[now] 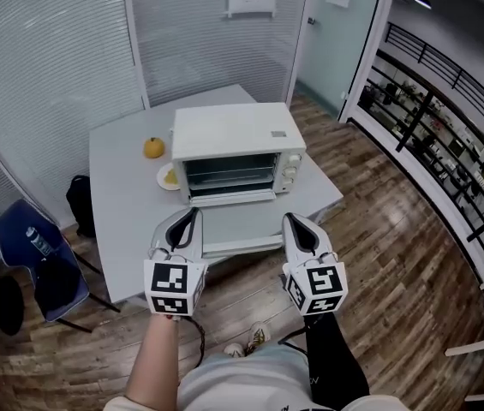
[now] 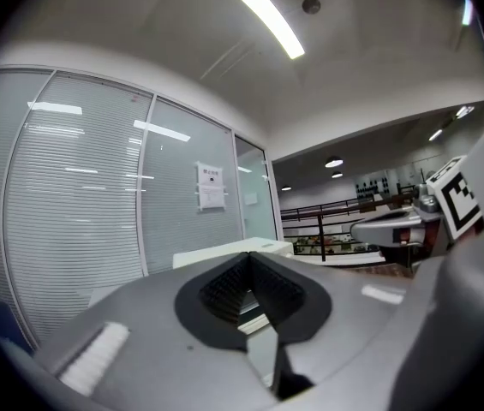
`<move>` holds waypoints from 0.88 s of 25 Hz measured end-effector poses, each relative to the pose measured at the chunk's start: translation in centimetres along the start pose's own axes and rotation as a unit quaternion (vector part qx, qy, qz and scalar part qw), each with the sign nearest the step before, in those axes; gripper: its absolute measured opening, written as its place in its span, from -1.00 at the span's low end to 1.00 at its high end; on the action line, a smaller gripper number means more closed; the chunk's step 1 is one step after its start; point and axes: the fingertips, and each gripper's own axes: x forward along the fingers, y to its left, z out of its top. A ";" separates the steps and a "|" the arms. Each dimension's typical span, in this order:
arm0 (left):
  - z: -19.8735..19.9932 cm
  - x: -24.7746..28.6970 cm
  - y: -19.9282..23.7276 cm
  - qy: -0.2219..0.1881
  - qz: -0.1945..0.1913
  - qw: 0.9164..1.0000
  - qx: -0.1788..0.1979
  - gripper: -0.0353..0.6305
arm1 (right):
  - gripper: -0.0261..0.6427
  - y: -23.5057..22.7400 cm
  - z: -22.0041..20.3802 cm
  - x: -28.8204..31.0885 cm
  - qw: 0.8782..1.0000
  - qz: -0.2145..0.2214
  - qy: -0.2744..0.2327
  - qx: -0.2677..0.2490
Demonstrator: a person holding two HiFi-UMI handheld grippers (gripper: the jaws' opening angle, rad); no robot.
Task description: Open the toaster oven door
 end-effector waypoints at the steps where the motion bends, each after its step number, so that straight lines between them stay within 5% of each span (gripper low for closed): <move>1: 0.4 -0.1 0.2 -0.004 0.002 1.000 0.000 -0.72 | -0.91 0.0 0.2 0.0 1.000 0.001 0.000 -0.003; 22: 2.3 0.5 0.0 -0.025 -0.001 1.000 0.015 -0.72 | -0.91 0.4 1.2 0.6 0.999 0.015 0.004 -0.032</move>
